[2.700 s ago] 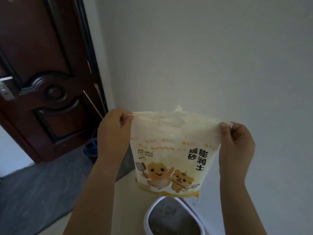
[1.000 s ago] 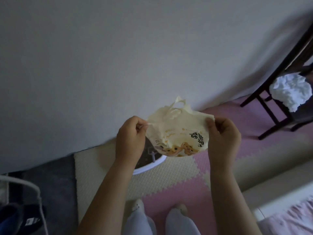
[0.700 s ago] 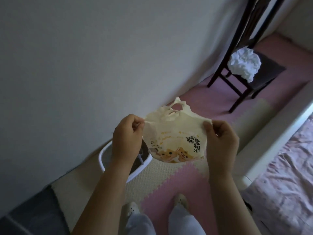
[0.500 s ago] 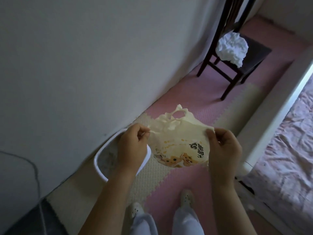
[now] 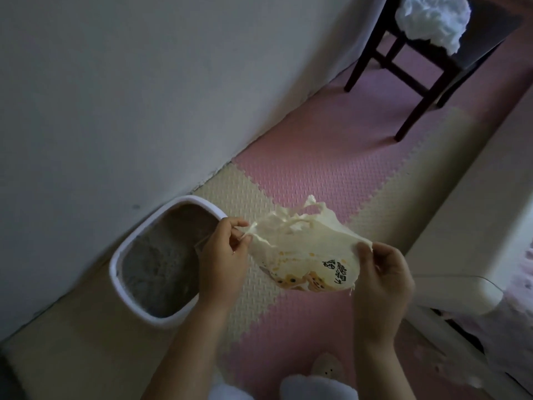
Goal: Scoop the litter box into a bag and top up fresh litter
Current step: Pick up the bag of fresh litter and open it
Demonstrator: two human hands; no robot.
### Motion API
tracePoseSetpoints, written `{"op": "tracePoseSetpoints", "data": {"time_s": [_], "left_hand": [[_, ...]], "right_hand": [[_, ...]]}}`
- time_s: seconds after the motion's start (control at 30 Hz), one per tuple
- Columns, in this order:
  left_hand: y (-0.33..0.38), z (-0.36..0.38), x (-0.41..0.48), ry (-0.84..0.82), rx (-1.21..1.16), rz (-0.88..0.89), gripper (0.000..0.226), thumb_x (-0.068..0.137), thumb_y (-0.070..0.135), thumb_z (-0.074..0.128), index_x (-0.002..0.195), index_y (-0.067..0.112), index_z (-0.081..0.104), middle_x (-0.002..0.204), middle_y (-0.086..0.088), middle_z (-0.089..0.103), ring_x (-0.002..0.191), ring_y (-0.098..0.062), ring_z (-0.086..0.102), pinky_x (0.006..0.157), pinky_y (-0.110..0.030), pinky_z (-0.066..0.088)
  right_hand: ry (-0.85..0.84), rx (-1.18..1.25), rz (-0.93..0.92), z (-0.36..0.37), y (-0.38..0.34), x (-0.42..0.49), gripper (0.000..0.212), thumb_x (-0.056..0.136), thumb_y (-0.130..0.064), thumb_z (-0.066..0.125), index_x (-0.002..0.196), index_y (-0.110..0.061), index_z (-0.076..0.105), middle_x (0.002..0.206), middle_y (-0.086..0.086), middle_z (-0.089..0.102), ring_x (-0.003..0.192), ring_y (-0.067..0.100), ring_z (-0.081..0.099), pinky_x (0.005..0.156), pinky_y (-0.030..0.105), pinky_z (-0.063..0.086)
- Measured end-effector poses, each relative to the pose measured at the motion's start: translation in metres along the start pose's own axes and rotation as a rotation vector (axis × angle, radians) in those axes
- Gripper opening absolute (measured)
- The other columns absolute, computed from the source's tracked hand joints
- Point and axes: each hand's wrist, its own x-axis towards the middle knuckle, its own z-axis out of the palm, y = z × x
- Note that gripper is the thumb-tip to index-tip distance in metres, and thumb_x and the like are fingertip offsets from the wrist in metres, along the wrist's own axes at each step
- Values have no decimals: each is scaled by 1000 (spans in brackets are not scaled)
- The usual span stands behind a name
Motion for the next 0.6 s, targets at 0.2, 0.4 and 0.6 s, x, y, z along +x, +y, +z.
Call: {"op": "tracePoseSetpoints", "data": {"time_s": [0.2,0.4,0.6], "left_hand": [[-113,73,28,111,-47,58,21,88,11,62,97,29,57,74,13,58,76,-3,59,72,-28,50],[-185,111,69,280,-44,196,18,88,10,63,95,24,55,75,13,59,76,4,57,64,-5,39],[-189,118,83,315,10,289,19,90,15,61,99,29,50,78,14,57,73,0,56,60,-14,41]], "right_hand": [[7,14,-21,56,132,11,13,88,-14,64,76,-17,62,71,-5,61,66,6,56,59,16,45],[-99,26,-177,109,210,31,9,88,-22,64,79,-18,65,71,-3,63,65,13,58,57,25,46],[-85,204,-162,134,217,32,13,88,-22,64,77,-15,65,68,-4,62,58,3,52,53,16,43]]}}
